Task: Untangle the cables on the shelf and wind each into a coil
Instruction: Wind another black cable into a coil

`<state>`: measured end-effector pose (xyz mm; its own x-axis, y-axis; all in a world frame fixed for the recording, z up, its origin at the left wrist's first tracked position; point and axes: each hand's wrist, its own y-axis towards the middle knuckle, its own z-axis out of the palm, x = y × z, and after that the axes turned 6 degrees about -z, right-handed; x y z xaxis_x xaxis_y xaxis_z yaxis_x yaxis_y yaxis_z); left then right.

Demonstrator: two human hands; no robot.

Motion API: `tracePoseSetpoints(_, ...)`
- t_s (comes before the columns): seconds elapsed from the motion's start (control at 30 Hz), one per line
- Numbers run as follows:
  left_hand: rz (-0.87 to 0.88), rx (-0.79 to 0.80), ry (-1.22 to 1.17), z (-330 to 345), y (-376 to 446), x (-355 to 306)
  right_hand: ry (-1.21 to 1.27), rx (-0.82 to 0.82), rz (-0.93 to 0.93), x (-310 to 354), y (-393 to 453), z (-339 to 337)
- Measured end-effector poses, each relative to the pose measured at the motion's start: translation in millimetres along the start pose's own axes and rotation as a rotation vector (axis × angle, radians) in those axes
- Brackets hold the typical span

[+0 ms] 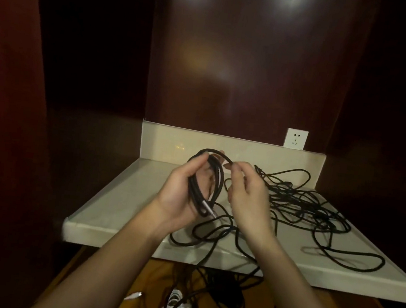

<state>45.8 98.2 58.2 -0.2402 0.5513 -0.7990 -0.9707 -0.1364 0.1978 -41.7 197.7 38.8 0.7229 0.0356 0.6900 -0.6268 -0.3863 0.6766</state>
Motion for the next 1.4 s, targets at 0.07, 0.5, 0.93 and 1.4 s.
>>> tracePoseSetpoints(0.07,0.005,-0.018,-0.019,7.4,3.8,-0.9,-0.112,0.008,0.000,-3.3,-4.8,4.5)
tracePoseSetpoints(0.5,0.347,-0.318,-0.155,27.6,32.0,-7.8,0.151,0.093,0.233,-6.0,-29.3,10.1)
tracePoseSetpoints(0.93,0.791,-0.559,1.754,-1.9,26.5,-14.7,-0.600,0.312,-0.541,29.6,-12.3,-38.0)
tracePoseSetpoints(1.4,-0.212,0.226,1.355,-4.0,-4.7,-32.0,-0.481,0.461,-0.456,31.8,30.4,-43.0)
